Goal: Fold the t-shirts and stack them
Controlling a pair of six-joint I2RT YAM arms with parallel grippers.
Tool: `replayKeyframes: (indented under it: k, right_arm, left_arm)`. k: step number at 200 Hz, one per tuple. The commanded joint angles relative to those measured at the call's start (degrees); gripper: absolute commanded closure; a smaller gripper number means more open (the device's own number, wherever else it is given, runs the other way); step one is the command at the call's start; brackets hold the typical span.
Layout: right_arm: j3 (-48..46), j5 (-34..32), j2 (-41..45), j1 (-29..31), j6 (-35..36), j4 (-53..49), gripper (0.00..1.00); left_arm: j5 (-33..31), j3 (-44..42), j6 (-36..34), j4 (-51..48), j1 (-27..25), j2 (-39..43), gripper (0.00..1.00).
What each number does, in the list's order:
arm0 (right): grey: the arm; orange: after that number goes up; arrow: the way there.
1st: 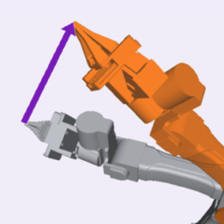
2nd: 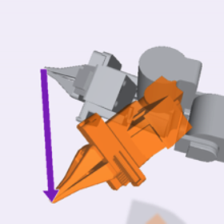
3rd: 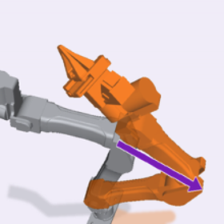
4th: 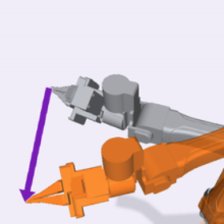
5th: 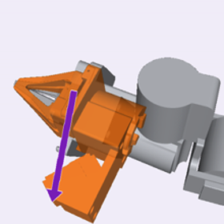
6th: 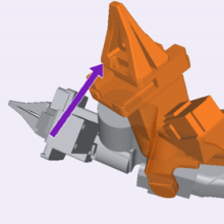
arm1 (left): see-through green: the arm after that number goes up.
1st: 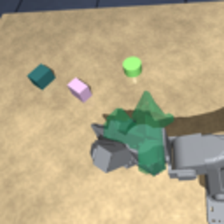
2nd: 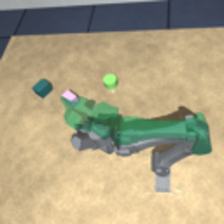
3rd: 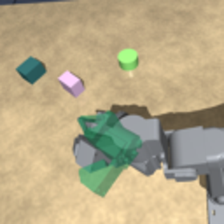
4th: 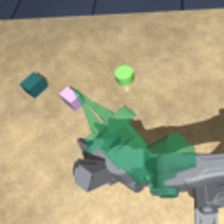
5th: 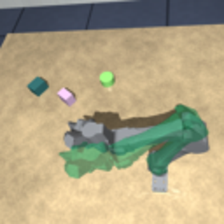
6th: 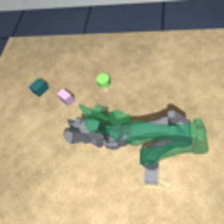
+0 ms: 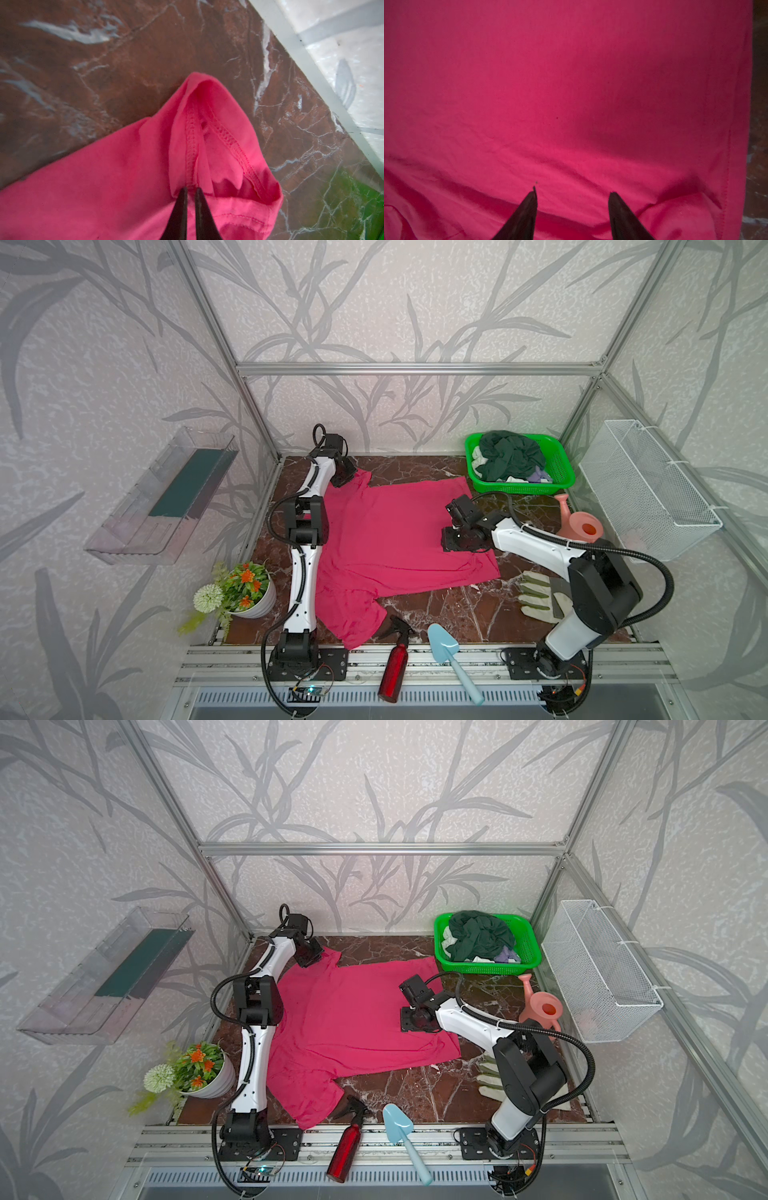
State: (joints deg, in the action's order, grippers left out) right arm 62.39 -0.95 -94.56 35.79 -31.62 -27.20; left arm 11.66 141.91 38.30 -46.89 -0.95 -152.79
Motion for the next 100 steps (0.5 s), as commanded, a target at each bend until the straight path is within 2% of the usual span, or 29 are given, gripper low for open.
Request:
replayKeyframes:
  k: [1,38,71,100]
  right_arm:
    - [-0.6,0.5,0.4,0.2,-0.3,0.1,0.44]
    - [-0.7,0.6,0.6,0.2,-0.4,0.1,0.44]
    - [-1.2,0.6,1.0,0.2,-0.6,0.3,0.44]
    - [-1.6,0.8,1.1,0.2,-0.8,0.6,0.44]
  left_arm:
    - [-0.4,0.1,-0.1,-2.5,0.1,-0.8,0.91]
    - [-0.9,-0.2,-0.7,-2.2,0.1,0.7,1.00]
    - [0.3,-0.3,-0.7,-1.4,0.1,1.7,1.00]
    - [4.0,-1.2,-0.6,0.9,0.0,2.0,1.00]
